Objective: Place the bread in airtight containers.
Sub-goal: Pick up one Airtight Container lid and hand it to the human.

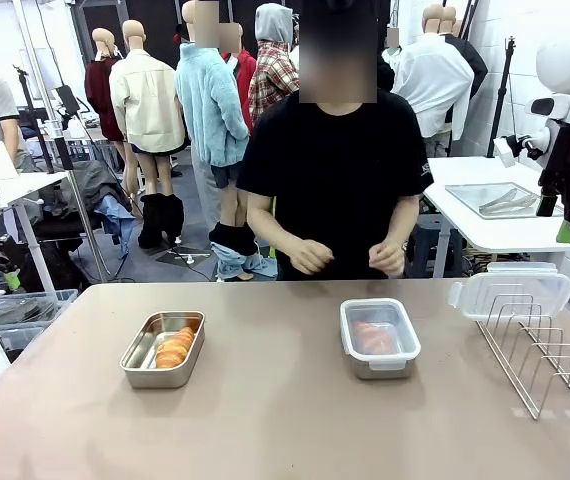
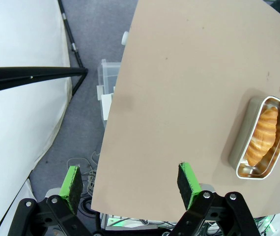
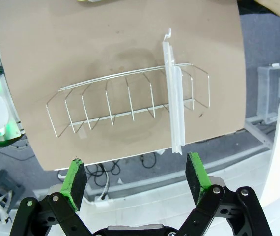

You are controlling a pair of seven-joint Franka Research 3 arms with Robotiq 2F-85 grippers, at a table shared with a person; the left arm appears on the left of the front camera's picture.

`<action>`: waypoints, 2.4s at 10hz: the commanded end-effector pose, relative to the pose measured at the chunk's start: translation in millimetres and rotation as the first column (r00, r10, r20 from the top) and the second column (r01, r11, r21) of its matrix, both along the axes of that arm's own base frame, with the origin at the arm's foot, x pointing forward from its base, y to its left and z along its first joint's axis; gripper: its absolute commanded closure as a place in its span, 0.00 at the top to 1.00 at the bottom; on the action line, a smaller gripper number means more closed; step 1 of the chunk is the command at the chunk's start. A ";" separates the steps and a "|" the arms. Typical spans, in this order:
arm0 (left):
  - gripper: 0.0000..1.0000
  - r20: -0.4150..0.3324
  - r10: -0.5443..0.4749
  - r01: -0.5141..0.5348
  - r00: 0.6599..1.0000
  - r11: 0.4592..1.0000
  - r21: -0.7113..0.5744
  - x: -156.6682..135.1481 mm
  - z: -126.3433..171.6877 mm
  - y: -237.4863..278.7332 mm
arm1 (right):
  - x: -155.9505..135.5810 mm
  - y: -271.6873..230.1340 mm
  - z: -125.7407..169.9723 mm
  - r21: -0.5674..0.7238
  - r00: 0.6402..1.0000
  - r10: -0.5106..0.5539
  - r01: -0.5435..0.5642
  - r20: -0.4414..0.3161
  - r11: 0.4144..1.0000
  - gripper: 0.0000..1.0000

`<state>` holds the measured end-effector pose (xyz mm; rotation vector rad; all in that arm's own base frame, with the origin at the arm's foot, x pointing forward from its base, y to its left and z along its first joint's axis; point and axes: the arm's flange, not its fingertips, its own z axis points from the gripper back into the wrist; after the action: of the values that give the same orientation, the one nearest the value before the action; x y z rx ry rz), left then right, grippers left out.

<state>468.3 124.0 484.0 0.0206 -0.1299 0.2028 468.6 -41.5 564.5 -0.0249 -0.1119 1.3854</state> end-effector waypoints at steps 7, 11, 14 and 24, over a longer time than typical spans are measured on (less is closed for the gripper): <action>1.00 0.002 0.003 -0.003 1.000 1.000 -0.001 -0.7 0.5 1.0 | -1.7 -0.6 -0.1 -0.001 1.000 0.015 -0.015 -0.002 1.000 1.00; 1.00 0.002 0.003 -0.003 1.000 1.000 -0.001 -0.7 0.5 1.0 | -1.7 -0.6 -0.1 -0.001 1.000 0.015 -0.015 -0.002 1.000 1.00; 1.00 0.002 0.003 -0.003 1.000 1.000 -0.001 -0.7 0.5 1.0 | 10.3 5.4 -10.9 -0.045 0.998 0.003 0.000 0.065 0.999 1.00; 1.00 0.002 0.003 -0.003 1.000 1.000 -0.001 -0.7 0.5 1.0 | 71.4 5.5 -85.9 -0.022 0.994 0.094 -0.095 -0.054 0.995 1.00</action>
<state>468.4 124.0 484.0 0.0206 -0.1298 0.2028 530.1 -35.7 479.3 -0.0291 -0.0568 1.4472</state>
